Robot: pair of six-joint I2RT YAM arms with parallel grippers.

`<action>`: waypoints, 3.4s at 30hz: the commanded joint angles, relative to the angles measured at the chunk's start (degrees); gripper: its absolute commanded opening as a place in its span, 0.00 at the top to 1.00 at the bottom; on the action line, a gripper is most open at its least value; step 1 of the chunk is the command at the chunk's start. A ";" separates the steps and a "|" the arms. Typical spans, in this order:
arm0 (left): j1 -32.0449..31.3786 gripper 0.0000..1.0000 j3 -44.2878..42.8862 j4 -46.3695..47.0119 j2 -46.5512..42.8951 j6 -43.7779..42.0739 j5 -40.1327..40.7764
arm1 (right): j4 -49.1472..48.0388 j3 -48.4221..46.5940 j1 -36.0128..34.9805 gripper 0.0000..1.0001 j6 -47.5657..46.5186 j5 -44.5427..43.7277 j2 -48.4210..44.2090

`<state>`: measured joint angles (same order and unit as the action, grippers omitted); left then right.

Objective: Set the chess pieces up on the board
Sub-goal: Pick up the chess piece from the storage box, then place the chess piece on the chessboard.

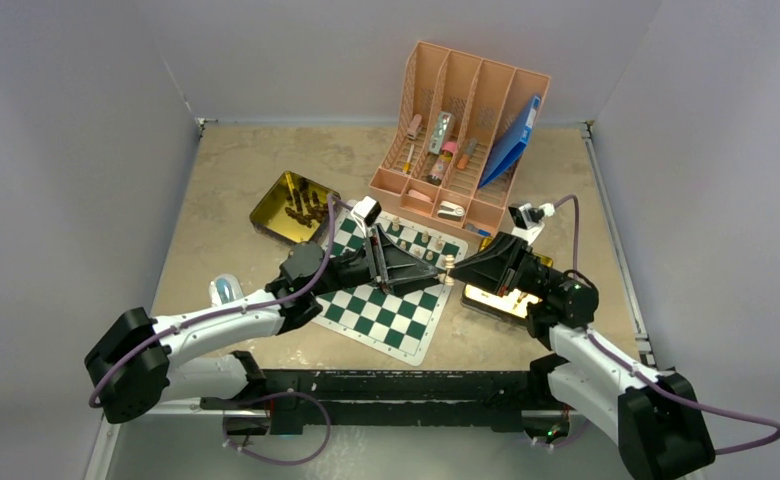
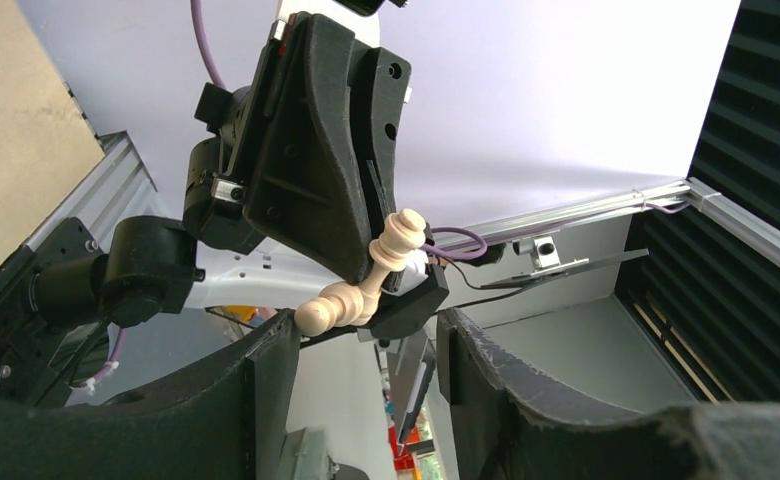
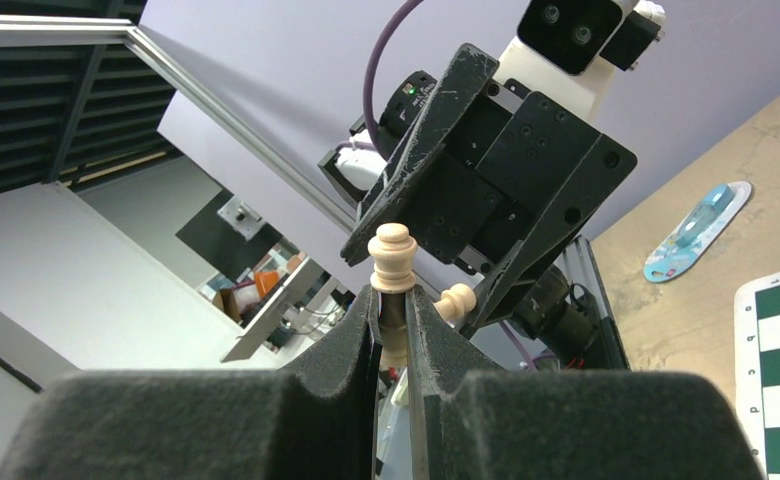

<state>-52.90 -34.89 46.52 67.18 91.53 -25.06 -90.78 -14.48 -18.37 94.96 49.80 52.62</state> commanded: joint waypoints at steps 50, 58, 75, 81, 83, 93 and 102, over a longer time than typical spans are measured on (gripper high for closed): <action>9.20 1.00 -26.52 -60.51 7.32 -66.89 40.43 | 55.96 -10.17 -0.26 0.94 -56.04 -2.89 -26.02; 16.37 1.00 -28.49 -54.73 22.70 -69.14 37.68 | 69.52 -15.72 -0.22 0.93 -64.11 -3.99 -25.32; 18.34 1.00 -28.36 -44.59 34.08 -69.73 33.11 | 72.18 -17.68 -0.24 0.92 -66.65 -5.62 -24.46; 18.41 1.00 -28.47 -43.04 36.74 -70.50 33.18 | 72.15 -17.78 -0.19 0.92 -66.64 -6.28 -24.34; 18.36 1.00 -28.20 -42.66 37.18 -70.59 33.48 | 72.18 -17.95 -0.27 0.92 -66.74 -6.35 -24.03; 18.41 1.00 -28.21 -42.03 39.20 -71.81 33.40 | 71.74 -17.87 -0.21 0.92 -66.49 -6.77 -23.40; 18.38 0.98 -28.84 -43.35 40.77 -72.19 33.68 | 71.49 -18.06 -0.24 0.92 -66.68 -6.69 -22.65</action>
<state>-34.87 -61.56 2.11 107.13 20.51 8.69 -17.02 -30.00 -18.48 29.04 44.01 29.43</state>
